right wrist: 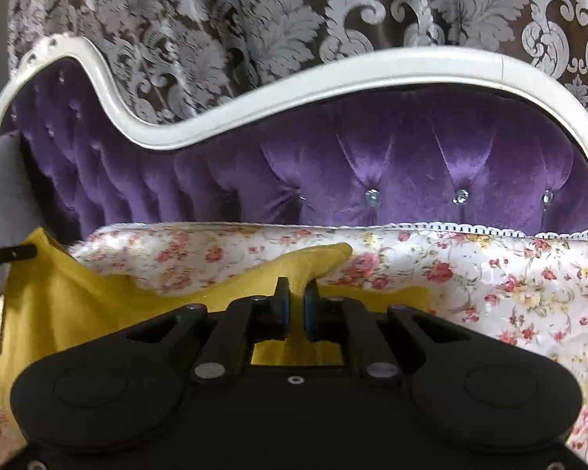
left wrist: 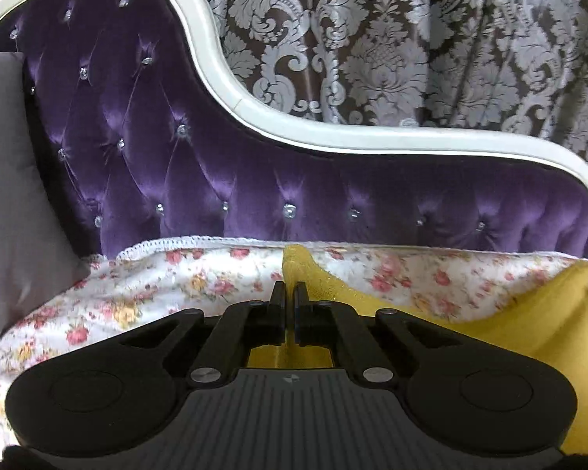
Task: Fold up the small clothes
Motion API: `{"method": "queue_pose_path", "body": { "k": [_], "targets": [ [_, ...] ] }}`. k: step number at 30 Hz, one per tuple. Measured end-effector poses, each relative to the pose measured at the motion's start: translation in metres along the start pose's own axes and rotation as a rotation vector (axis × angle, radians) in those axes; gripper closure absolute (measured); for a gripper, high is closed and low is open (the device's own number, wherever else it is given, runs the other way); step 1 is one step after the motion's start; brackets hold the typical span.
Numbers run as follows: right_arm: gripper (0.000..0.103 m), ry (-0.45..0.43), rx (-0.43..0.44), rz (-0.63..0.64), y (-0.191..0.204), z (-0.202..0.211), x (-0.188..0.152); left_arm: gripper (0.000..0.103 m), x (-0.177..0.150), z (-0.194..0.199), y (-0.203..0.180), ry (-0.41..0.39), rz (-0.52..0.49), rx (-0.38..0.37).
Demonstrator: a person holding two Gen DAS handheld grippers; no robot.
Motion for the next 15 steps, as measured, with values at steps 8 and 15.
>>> {"method": "queue_pose_path", "body": {
  "k": [8,15],
  "targets": [
    [0.091,0.105,-0.066,-0.041,-0.022,-0.035,-0.033,0.096,-0.061,-0.047,0.015,0.236,-0.017,0.083],
    [0.079,0.101,-0.152,-0.046,-0.031,-0.022,-0.022,0.076,-0.056,-0.030,0.019,0.248,-0.020,0.114]
  ]
}}
Point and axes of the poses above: each gripper's, at about its wrist camera, not at the fingertips, and z roughly against the way its jaws point, y to its left, x to its top, the point moved 10 cm from there along -z, roughly the way its jaws point, and after that the axes turned 4 degrees about z, right-handed, at the moved point
